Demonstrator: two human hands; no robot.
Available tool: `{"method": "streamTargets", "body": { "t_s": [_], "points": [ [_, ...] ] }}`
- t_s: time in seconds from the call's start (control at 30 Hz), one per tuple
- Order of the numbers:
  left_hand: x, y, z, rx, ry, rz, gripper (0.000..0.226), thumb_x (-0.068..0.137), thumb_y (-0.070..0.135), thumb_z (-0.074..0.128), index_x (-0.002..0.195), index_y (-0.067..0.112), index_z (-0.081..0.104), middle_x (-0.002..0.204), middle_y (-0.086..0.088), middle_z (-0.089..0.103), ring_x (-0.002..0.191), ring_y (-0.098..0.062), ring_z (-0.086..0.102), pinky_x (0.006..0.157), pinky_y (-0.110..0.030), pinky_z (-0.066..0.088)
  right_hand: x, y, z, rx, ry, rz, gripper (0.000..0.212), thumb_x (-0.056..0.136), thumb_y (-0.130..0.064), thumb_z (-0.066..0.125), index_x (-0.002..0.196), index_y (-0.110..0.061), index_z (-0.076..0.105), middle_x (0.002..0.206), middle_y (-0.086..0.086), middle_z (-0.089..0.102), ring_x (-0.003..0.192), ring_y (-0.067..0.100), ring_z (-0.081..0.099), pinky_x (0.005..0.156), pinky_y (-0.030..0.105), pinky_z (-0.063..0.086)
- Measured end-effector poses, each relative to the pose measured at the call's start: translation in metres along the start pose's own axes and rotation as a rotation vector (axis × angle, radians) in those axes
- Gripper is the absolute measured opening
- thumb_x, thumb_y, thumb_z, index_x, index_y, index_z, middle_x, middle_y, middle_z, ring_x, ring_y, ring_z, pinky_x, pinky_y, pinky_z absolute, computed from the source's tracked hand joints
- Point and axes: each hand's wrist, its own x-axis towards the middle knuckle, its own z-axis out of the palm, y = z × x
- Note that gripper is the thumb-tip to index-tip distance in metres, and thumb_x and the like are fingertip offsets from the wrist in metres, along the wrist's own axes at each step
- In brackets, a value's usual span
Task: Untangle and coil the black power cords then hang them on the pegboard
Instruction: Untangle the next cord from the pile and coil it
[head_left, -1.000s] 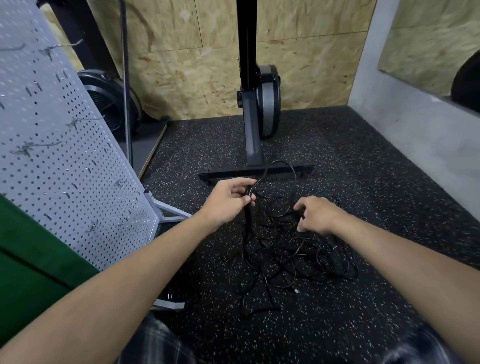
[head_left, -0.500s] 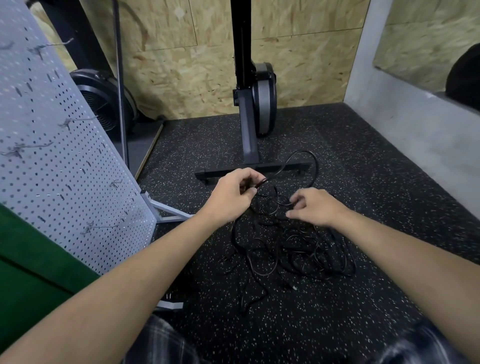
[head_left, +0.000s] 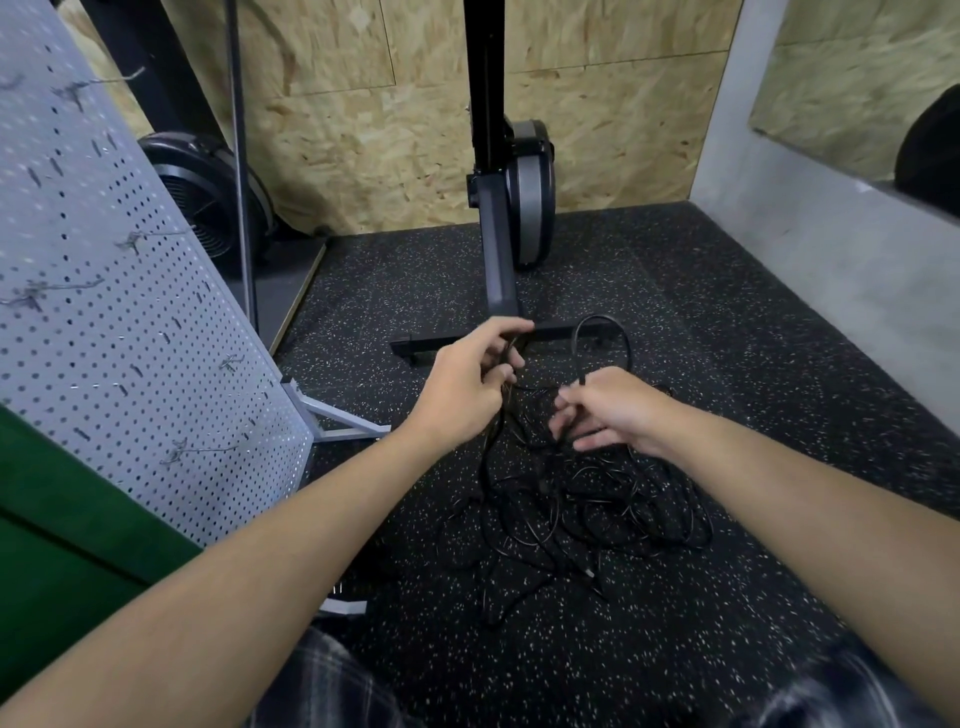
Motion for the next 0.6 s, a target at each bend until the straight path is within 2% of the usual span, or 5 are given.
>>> {"method": "streamTargets", "body": {
  "t_s": [0.07, 0.13, 0.27, 0.4, 0.6],
  "points": [
    [0.000, 0.000, -0.001, -0.019, 0.042, -0.026, 0.061, 0.098, -0.013, 0.053, 0.146, 0.025, 0.056, 0.099, -0.001, 0.069, 0.089, -0.014, 0.069, 0.085, -0.019, 0.053, 0.000, 0.006, -0.005, -0.366, 0.004, 0.035, 0.026, 0.108, -0.011, 0.046, 0.128, 0.002, 0.057, 0.079, 0.007, 0.080, 0.078, 0.028, 0.074, 0.075, 0.040, 0.064],
    [0.002, -0.003, -0.002, -0.011, 0.084, -0.058, 0.058, 0.100, -0.013, 0.051, 0.148, 0.019, 0.057, 0.100, -0.002, 0.069, 0.092, -0.014, 0.069, 0.085, -0.017, 0.053, 0.001, 0.015, -0.008, -0.631, -0.023, 0.123, 0.026, 0.106, -0.007, 0.043, 0.130, 0.004, 0.049, 0.074, 0.007, 0.079, 0.075, 0.029, 0.076, 0.075, 0.041, 0.066],
    [0.004, -0.005, -0.005, -0.021, 0.164, -0.084, 0.048, 0.099, -0.016, 0.050, 0.133, 0.012, 0.067, 0.099, -0.005, 0.070, 0.096, -0.015, 0.071, 0.085, -0.013, 0.052, 0.004, 0.029, -0.018, -0.813, -0.096, 0.343, 0.022, 0.107, -0.007, 0.049, 0.119, 0.009, 0.058, 0.080, 0.014, 0.078, 0.075, 0.022, 0.078, 0.057, 0.030, 0.063],
    [0.004, -0.001, -0.007, -0.070, 0.143, -0.081, 0.047, 0.098, -0.016, 0.051, 0.125, 0.017, 0.071, 0.097, -0.003, 0.071, 0.094, -0.013, 0.073, 0.090, -0.022, 0.057, 0.007, 0.033, -0.028, -0.759, -0.018, 0.243, 0.028, 0.104, -0.019, 0.061, 0.125, -0.002, 0.060, 0.103, 0.011, 0.076, 0.094, 0.025, 0.077, 0.076, 0.039, 0.065],
    [0.006, 0.006, -0.006, -0.240, 0.114, -0.076, 0.047, 0.099, -0.015, 0.052, 0.119, 0.021, 0.074, 0.095, -0.003, 0.072, 0.098, -0.017, 0.076, 0.097, -0.045, 0.061, 0.016, 0.022, -0.025, -0.470, 0.108, -0.163, 0.091, 0.090, -0.042, 0.080, 0.161, -0.031, 0.024, 0.116, -0.003, 0.069, 0.088, 0.015, 0.069, 0.087, 0.040, 0.060]
  ]
}}
